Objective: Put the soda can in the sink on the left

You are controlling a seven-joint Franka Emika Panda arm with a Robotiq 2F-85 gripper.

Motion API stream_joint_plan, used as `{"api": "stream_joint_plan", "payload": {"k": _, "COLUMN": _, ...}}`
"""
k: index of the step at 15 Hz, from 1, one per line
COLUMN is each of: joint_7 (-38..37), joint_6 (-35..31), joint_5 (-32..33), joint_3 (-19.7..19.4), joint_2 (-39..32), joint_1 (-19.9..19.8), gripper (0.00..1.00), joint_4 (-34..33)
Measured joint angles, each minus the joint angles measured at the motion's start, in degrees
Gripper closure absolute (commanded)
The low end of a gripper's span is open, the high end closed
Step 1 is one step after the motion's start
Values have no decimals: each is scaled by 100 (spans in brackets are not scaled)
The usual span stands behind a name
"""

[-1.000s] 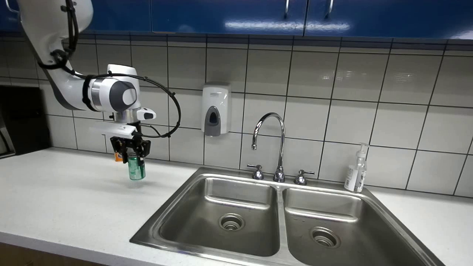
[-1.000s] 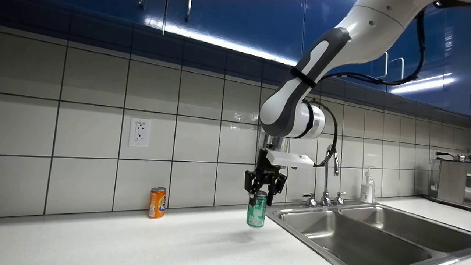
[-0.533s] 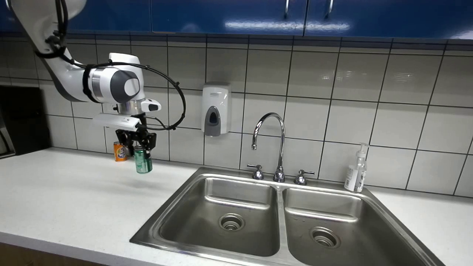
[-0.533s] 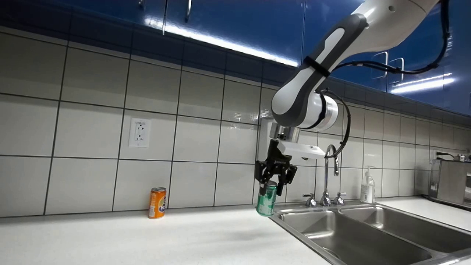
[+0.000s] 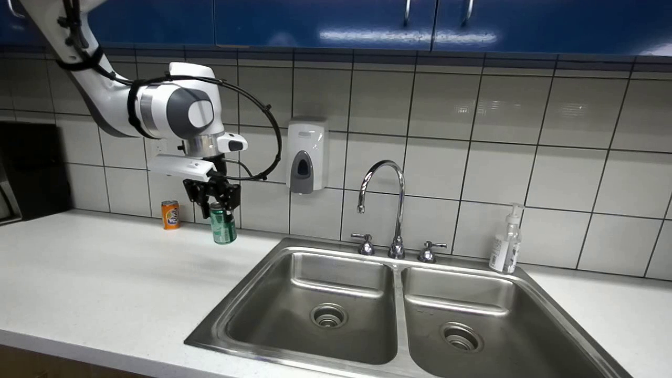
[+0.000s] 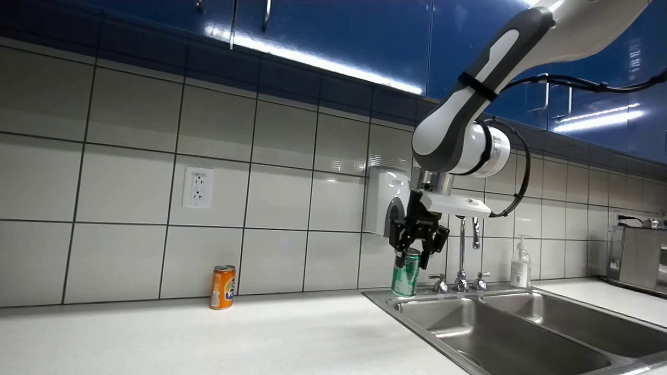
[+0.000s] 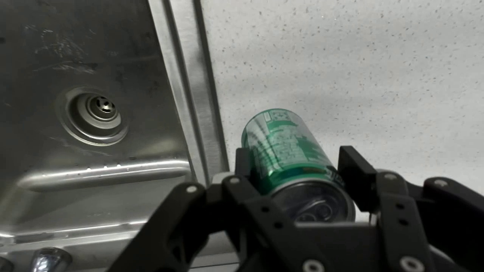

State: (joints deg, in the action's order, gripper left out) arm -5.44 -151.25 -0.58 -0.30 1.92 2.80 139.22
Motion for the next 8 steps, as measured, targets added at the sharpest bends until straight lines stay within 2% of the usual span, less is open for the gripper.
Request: {"api": "stream_joint_plan", "payload": {"k": 8, "joint_7": 231, "joint_6": 11, "joint_5": -1, "joint_3": -411, "joint_2": 102, "joint_1": -463, "gripper": 64, "joint_4": 98}}
